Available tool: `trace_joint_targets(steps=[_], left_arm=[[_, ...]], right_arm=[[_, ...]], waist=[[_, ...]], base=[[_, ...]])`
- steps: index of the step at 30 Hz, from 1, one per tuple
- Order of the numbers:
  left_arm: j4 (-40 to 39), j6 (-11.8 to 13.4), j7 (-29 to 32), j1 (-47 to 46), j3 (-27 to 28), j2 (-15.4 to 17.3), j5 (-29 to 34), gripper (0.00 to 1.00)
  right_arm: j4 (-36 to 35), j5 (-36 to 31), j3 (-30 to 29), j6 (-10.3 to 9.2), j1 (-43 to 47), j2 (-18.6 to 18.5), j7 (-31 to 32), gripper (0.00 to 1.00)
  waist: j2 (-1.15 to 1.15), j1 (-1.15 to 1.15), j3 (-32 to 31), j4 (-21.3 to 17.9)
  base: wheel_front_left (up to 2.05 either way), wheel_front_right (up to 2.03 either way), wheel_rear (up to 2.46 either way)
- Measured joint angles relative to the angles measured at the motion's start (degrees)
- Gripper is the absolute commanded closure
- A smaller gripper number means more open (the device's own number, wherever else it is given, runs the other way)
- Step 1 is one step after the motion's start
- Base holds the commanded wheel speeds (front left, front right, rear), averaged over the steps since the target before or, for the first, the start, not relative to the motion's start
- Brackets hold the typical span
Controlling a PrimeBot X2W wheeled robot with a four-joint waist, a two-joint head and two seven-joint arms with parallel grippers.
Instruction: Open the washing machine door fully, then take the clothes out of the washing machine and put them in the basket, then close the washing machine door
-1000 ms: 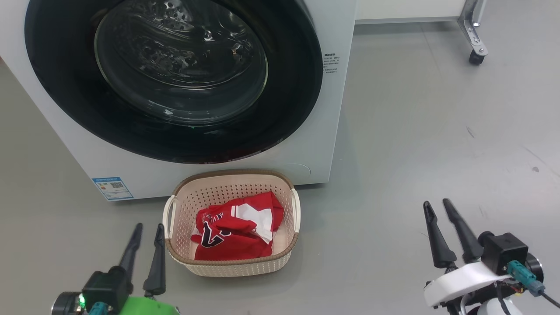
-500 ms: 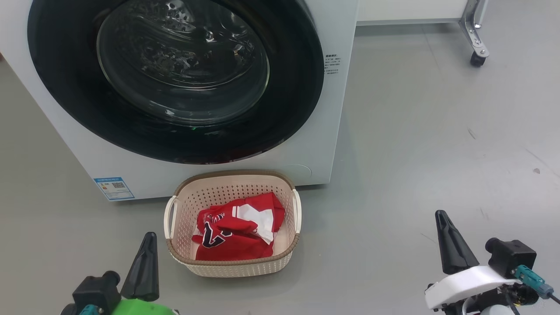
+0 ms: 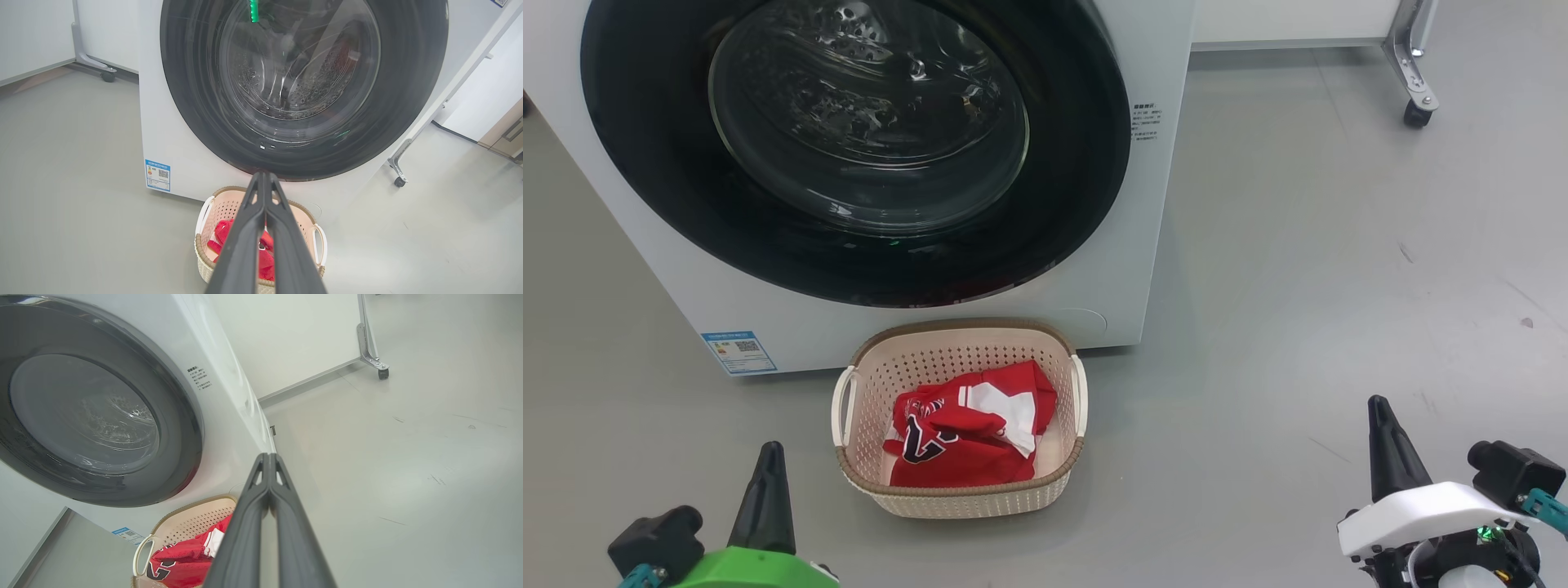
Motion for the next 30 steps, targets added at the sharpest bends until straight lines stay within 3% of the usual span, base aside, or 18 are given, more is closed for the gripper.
trace_joint_targets(steps=[30], left_arm=[[3.23, -3.03, 5.58, -2.09, 4.19, 0.04, -22.5, 1.0]], right_arm=[[2.38, 21.57, -5.95, 2.53, -2.16, 1.2, 5.83, 1.0]], waist=[[0.0, 0.0, -0.53, 0.57]], base=[[0.0, 0.0, 0.0]])
